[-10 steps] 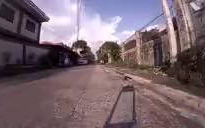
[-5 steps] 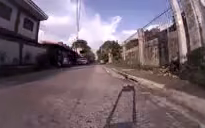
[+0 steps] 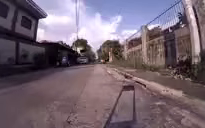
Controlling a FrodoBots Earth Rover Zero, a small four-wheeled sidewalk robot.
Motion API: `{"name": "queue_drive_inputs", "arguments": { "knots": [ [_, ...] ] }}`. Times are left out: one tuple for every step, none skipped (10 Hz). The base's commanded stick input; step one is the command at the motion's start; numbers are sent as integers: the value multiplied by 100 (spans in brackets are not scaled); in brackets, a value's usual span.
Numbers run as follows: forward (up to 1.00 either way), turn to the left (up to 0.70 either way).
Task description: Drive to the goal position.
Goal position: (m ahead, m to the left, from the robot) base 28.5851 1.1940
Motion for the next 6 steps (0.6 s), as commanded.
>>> {"name": "queue_drive_inputs", "arguments": {
  "knots": [
    [100, 0],
    [100, 0],
    [100, 0],
    [100, 0],
    [100, 0],
    [100, 0]
  ]
}}
